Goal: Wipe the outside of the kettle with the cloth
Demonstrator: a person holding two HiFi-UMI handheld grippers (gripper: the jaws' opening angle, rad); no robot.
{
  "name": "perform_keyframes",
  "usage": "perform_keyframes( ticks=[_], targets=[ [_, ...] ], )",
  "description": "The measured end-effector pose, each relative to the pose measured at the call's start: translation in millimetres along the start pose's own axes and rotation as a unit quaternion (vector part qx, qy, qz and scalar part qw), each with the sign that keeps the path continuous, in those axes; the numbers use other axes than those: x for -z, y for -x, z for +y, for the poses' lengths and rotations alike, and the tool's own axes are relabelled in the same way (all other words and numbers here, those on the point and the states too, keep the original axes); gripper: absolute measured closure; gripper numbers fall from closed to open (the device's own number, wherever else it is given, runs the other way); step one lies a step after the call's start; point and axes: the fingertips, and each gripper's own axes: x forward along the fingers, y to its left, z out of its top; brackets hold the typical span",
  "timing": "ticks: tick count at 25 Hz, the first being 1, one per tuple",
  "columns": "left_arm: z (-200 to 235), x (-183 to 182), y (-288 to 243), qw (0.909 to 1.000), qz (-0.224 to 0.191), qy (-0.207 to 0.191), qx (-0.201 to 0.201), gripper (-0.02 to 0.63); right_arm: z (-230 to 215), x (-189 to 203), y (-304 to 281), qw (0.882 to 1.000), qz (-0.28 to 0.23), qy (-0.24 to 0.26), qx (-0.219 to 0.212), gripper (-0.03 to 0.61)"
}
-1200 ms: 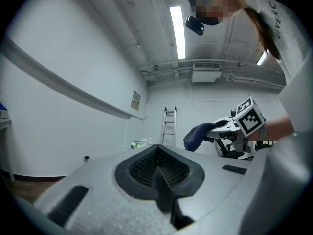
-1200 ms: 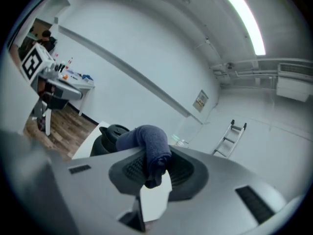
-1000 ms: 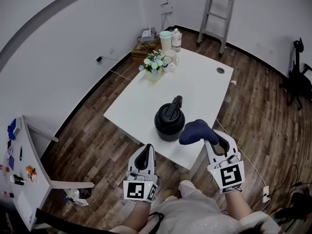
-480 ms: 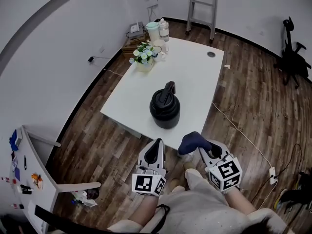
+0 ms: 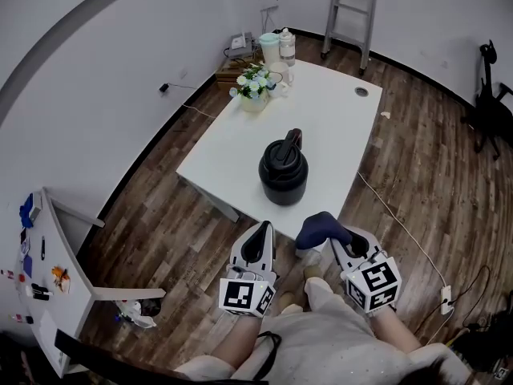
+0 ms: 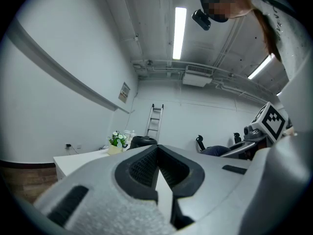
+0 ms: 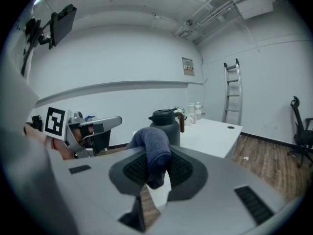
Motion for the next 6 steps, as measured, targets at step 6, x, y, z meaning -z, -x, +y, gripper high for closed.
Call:
perform_keyframes(
  ticks=[6],
  targets=[
    [4.3,3.0,2.2,0.9999,0.002,0.005,-0.009,0.606,-1.5,2.8,-2.5,1.000,0.003,-0.002,0.000,0.517]
  ],
)
